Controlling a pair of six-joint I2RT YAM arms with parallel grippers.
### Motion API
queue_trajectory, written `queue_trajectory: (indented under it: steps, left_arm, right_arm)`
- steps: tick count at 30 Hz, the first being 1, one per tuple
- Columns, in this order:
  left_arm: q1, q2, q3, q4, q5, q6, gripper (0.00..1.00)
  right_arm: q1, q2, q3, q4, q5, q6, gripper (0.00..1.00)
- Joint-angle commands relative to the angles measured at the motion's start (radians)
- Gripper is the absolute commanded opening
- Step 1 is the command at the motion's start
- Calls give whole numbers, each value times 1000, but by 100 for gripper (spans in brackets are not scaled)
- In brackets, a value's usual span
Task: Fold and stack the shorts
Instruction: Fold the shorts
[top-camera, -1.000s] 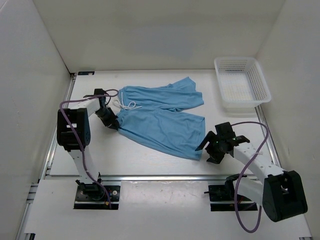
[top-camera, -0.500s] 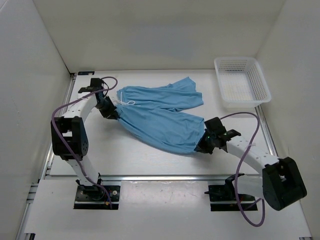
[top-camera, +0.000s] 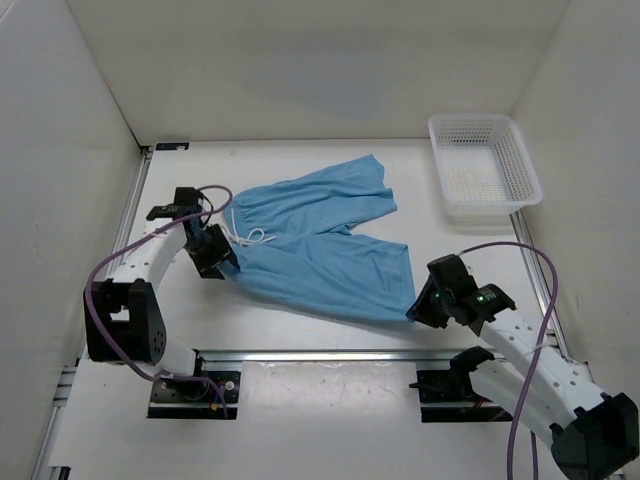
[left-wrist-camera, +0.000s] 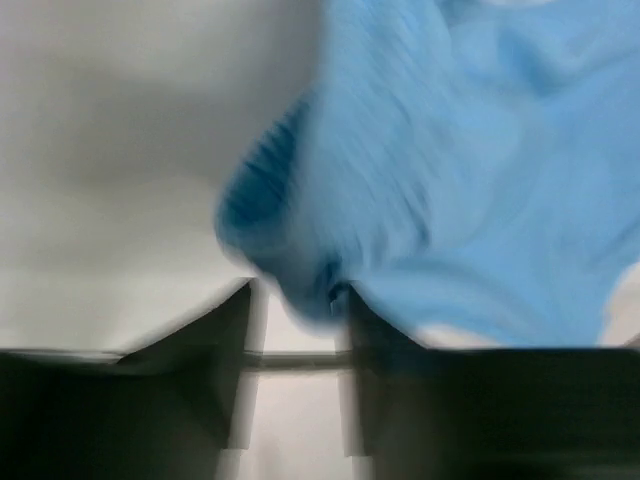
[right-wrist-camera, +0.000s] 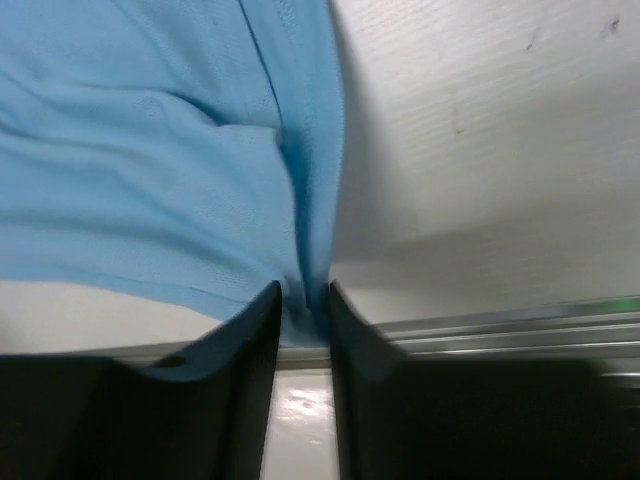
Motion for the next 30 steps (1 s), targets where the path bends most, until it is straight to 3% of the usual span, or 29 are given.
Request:
queue_trajectory:
  steps: [1,2,3,6,9,13,15,16,19,23,30]
  left_arm:
    - [-2,-39,-63,-2,-28,-1,64]
    - [-2,-39,-54,-2,-28,10,93]
    - [-2,-30,-37,-11,-28,10,100]
    - [-2,-17,88,-53,-65,19,100]
    - [-2,54,277,-97,-132,28,100]
    - [34,208,518,-110,-171,38,96]
    - [48,318,643,-110,-171,47,93]
    - [59,357,687,-122,-171,47,93]
    - [68,492,826,-143,-162,58,95]
    - [68,621,938,-143,-171,58,100]
    - [68,795,1054,-143,-126,67,100]
  right_arm:
    - [4,-6,-6,-67,24,-10,35]
    - [4,6,14,-67,34,-23,47]
    - [4,21,52,-67,46,-36,65]
    - [4,109,162,-67,130,-93,73]
    - [4,233,275,-54,211,-155,75]
    - [-18,509,562,15,285,-271,60]
    - [-42,682,687,24,285,-349,59]
    - [-76,742,824,24,270,-368,60]
    - [-143,968,1034,24,206,-434,67]
    - [-206,1250,1459,13,106,-465,83]
    - [-277,1747,2009,36,-127,-443,89]
